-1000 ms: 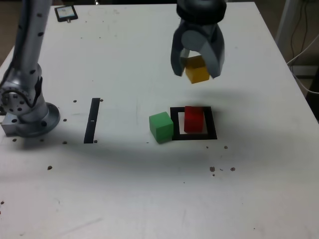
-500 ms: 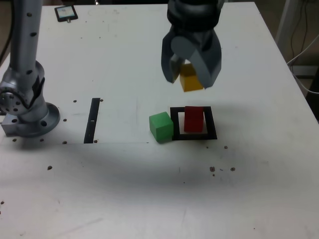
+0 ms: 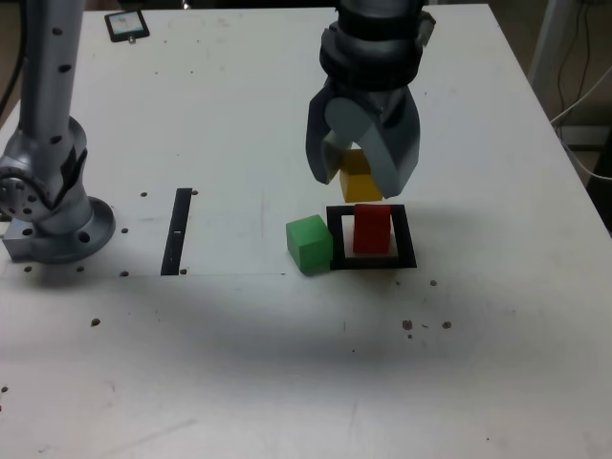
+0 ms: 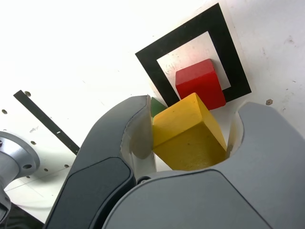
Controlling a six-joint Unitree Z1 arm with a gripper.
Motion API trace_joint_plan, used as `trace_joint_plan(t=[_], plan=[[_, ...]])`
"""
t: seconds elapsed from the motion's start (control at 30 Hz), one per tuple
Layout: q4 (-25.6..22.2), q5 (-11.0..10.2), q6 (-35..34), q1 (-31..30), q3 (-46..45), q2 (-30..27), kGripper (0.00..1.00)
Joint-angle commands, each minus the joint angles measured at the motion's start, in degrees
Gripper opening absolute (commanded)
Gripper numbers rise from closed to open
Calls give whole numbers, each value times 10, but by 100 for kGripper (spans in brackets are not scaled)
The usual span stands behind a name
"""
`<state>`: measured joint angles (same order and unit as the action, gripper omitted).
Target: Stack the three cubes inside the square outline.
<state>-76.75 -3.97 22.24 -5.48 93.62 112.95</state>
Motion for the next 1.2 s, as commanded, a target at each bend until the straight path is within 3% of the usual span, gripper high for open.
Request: trace_joint_plan(t=[0.0,0.27,0.67,0.87,1.0,1.17], plan=[[7,3,2,-1,-5,8,26],[44,26,1,-3,-27,22,26],[43,23,4,-3,-22,23,34],[43,17,5,-3,-23,25,54],[45,14,6,-3,-24,28,60],[49,13,8,-3,-24,29,90]])
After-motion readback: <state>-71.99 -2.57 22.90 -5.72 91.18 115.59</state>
